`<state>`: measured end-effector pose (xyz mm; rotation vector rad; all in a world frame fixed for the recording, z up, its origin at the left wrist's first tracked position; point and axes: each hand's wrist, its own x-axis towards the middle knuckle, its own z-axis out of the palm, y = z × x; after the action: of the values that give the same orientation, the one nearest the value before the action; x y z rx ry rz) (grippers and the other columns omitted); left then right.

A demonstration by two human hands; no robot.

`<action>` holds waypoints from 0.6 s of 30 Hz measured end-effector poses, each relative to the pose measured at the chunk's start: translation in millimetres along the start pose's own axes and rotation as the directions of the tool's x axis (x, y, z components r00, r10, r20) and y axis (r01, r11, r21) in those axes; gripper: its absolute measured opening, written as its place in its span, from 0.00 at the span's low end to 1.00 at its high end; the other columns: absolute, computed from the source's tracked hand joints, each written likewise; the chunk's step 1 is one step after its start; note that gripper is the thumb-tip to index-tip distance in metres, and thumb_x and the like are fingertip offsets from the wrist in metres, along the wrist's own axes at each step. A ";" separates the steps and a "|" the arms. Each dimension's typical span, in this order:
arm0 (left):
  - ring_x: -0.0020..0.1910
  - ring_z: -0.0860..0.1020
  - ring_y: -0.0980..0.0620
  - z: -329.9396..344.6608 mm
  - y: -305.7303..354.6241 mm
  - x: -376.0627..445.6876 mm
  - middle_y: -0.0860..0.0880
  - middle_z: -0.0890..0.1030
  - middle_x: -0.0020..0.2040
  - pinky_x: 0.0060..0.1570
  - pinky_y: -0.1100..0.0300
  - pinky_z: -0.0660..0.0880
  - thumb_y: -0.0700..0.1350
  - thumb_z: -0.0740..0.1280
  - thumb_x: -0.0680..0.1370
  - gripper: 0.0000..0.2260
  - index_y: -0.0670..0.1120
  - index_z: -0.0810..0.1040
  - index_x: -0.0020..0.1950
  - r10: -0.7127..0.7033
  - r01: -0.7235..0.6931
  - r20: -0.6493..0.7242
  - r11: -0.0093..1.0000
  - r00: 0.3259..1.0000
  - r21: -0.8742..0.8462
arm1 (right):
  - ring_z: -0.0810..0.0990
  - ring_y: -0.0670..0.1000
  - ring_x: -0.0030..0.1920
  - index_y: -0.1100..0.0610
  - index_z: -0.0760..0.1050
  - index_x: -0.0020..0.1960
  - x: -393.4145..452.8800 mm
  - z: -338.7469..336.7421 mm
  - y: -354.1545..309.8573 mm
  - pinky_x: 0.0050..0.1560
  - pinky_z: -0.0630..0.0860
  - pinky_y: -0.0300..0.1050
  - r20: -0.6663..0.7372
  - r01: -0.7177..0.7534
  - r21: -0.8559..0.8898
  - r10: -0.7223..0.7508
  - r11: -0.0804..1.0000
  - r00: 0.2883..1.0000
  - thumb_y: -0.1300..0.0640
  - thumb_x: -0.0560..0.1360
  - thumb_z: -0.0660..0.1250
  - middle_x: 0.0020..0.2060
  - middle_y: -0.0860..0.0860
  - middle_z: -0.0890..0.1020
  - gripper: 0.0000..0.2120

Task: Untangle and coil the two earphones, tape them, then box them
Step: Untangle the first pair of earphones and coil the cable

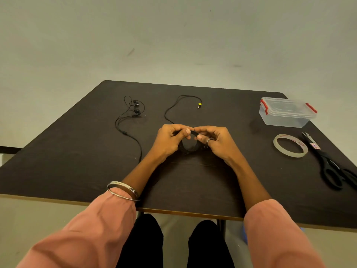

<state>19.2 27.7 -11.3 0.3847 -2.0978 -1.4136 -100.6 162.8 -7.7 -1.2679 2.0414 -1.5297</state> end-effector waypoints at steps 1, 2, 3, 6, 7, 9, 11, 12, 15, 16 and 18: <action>0.29 0.76 0.65 1.2 0.5 1.1 0.47 0.82 0.40 0.28 0.75 0.69 0.40 0.66 0.79 0.08 0.42 0.82 0.55 -0.014 0.014 0.012 0.999 1.000 0.029 | 0.83 0.51 0.50 0.56 0.80 0.57 -0.7 -1.5 0.2 0.51 0.79 0.44 -0.017 -0.007 0.004 0.007 1.000 1.000 0.66 0.75 0.68 0.46 0.53 0.84 0.13; 0.32 0.78 0.62 2.7 0.9 2.7 0.47 0.83 0.41 0.28 0.71 0.71 0.41 0.67 0.78 0.08 0.44 0.82 0.56 -0.043 0.042 0.019 0.998 0.999 0.042 | 0.83 0.50 0.48 0.56 0.80 0.56 -2.0 -3.8 0.6 0.49 0.79 0.43 -0.035 -0.018 -0.001 0.018 1.000 0.999 0.66 0.75 0.67 0.45 0.53 0.85 0.12; 0.36 0.80 0.58 4.4 1.7 4.3 0.46 0.83 0.42 0.28 0.67 0.73 0.41 0.69 0.77 0.09 0.45 0.82 0.56 -0.078 0.077 0.025 0.996 0.997 0.048 | 0.83 0.49 0.47 0.56 0.81 0.56 -3.4 -6.2 1.5 0.46 0.78 0.42 -0.051 -0.027 -0.005 0.027 1.000 0.998 0.65 0.76 0.67 0.43 0.53 0.85 0.11; 0.39 0.82 0.48 11.9 9.3 10.6 0.45 0.84 0.43 0.32 0.65 0.78 0.40 0.71 0.75 0.09 0.44 0.82 0.55 -0.130 0.118 0.068 0.980 0.989 0.158 | 0.82 0.47 0.42 0.55 0.81 0.54 -8.3 -17.8 5.1 0.43 0.75 0.40 -0.091 -0.039 -0.011 0.037 0.999 0.995 0.63 0.77 0.66 0.40 0.52 0.84 0.09; 0.37 0.82 0.49 15.7 13.3 13.1 0.45 0.84 0.42 0.33 0.65 0.78 0.40 0.71 0.75 0.08 0.44 0.83 0.54 -0.128 0.107 0.091 0.972 0.988 0.209 | 0.81 0.46 0.41 0.55 0.81 0.54 -11.1 -23.5 6.2 0.42 0.75 0.39 -0.100 -0.044 -0.019 0.042 0.999 0.994 0.63 0.77 0.66 0.40 0.52 0.84 0.09; 0.32 0.80 0.53 25.1 21.6 17.7 0.47 0.84 0.41 0.32 0.67 0.78 0.40 0.71 0.75 0.06 0.44 0.83 0.51 -0.120 0.082 0.118 0.954 0.986 0.287 | 0.81 0.45 0.39 0.56 0.81 0.55 -17.8 -36.6 8.6 0.42 0.76 0.38 -0.117 -0.056 -0.026 0.053 0.998 0.992 0.63 0.77 0.66 0.40 0.53 0.84 0.09; 0.31 0.79 0.56 37.0 27.4 22.9 0.47 0.83 0.41 0.31 0.69 0.77 0.39 0.72 0.74 0.07 0.42 0.82 0.52 -0.109 0.068 0.116 0.948 0.987 0.311 | 0.81 0.45 0.41 0.58 0.80 0.56 -24.2 -49.2 12.4 0.43 0.77 0.38 -0.138 -0.066 -0.019 0.063 0.998 0.988 0.63 0.77 0.67 0.41 0.53 0.84 0.09; 0.32 0.79 0.55 43.8 29.0 25.4 0.46 0.83 0.41 0.32 0.68 0.78 0.39 0.72 0.74 0.08 0.41 0.82 0.52 -0.107 0.068 0.109 0.948 0.988 0.311 | 0.82 0.46 0.42 0.58 0.80 0.56 -27.1 -55.0 15.1 0.44 0.77 0.39 -0.148 -0.072 -0.027 0.067 0.997 0.987 0.63 0.76 0.67 0.41 0.54 0.84 0.10; 0.36 0.80 0.53 61.8 28.9 32.0 0.44 0.83 0.42 0.36 0.66 0.79 0.38 0.73 0.73 0.07 0.41 0.83 0.50 -0.114 0.086 0.078 0.950 0.990 0.300 | 0.83 0.48 0.48 0.58 0.79 0.59 -32.7 -70.8 22.7 0.50 0.78 0.39 -0.150 -0.099 -0.119 0.080 0.988 0.985 0.63 0.74 0.70 0.46 0.53 0.84 0.14; 0.37 0.81 0.53 65.6 27.0 33.7 0.45 0.84 0.42 0.36 0.67 0.78 0.37 0.73 0.73 0.06 0.41 0.83 0.49 -0.121 0.099 0.062 0.953 0.991 0.288 | 0.83 0.48 0.49 0.58 0.78 0.60 -33.8 -74.5 23.6 0.53 0.78 0.39 -0.140 -0.098 -0.144 0.078 0.985 0.987 0.64 0.73 0.71 0.47 0.52 0.84 0.16; 0.39 0.80 0.55 73.0 22.4 37.1 0.47 0.83 0.41 0.37 0.70 0.76 0.38 0.73 0.73 0.06 0.42 0.84 0.48 -0.135 0.126 0.021 0.960 0.991 0.249 | 0.82 0.47 0.49 0.58 0.78 0.61 -35.0 -80.2 24.5 0.53 0.79 0.38 -0.134 -0.085 -0.167 0.062 0.982 0.989 0.65 0.72 0.71 0.48 0.51 0.84 0.18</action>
<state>-52.5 71.6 0.2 0.6095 -2.3244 -1.2403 -146.2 241.3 -7.0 -1.1652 2.3197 -1.4624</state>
